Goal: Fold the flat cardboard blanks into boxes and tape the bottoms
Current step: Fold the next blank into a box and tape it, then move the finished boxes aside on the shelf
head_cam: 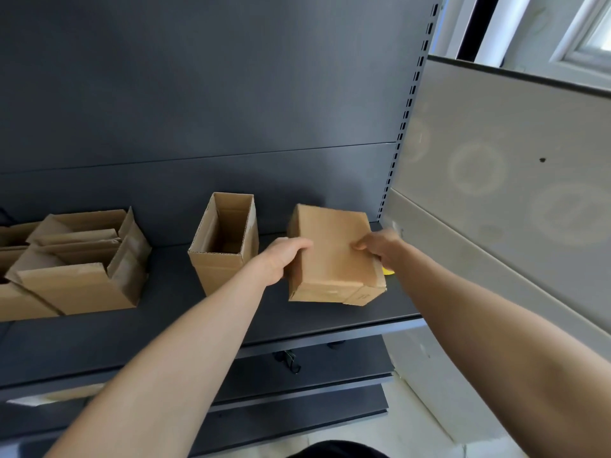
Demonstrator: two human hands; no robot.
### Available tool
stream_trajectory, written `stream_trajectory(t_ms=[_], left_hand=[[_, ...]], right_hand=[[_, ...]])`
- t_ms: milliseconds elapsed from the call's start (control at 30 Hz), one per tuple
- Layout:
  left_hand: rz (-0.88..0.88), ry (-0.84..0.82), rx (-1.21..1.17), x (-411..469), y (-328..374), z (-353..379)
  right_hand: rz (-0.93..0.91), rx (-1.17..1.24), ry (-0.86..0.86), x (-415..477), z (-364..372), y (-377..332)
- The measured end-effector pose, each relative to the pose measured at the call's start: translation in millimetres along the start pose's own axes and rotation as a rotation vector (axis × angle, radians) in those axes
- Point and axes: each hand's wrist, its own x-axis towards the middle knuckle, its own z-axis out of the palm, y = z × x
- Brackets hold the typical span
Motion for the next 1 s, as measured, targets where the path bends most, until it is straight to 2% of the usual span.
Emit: stream_trajectory(t_ms=[67,133,267,333,400,500,567,633,700,833,900,1000], left_hand=[[-0.007,0.034,0.040,2,-6,0],[-0.017,0.057,0.070,1,-10,2],[0.019,0.158,0.090,0,0,2],[0.061,0.199,0.146,0,6,0],[0.152,0.331,0.278,-2,11,-5],[0.368,0.596,0.398,-12,15,-19],[0.496,0.710,0.433,-18,17,-31],[0.547,0.790,0.470,-21,15,-45],[0.512,0.869,0.518,-22,12,-61],[0.276,0.916,0.636,-18,4,-94],[0.164,0.874,0.652,-15,0,-106],[0.032,0.800,0.533,-11,-9,-116]], right_hand=[[-0.070,-0.127,0.102,-2,0,-6],[-0.129,-0.230,0.103,-12,5,-18],[-0.195,0.010,-0.164,-37,20,-38],[-0.246,0.043,-0.244,-42,26,-43],[-0.314,0.024,-0.156,-40,29,-45],[-0.398,-0.243,0.070,-29,26,-40],[-0.343,-0.333,0.038,-27,28,-35],[-0.185,-0.256,-0.098,-29,33,-31],[-0.095,-0.269,-0.218,-29,41,-31],[-0.009,-0.405,-0.421,-35,62,-40],[0.028,-0.465,-0.447,-38,70,-44],[0.036,-0.496,-0.438,-37,78,-47]])
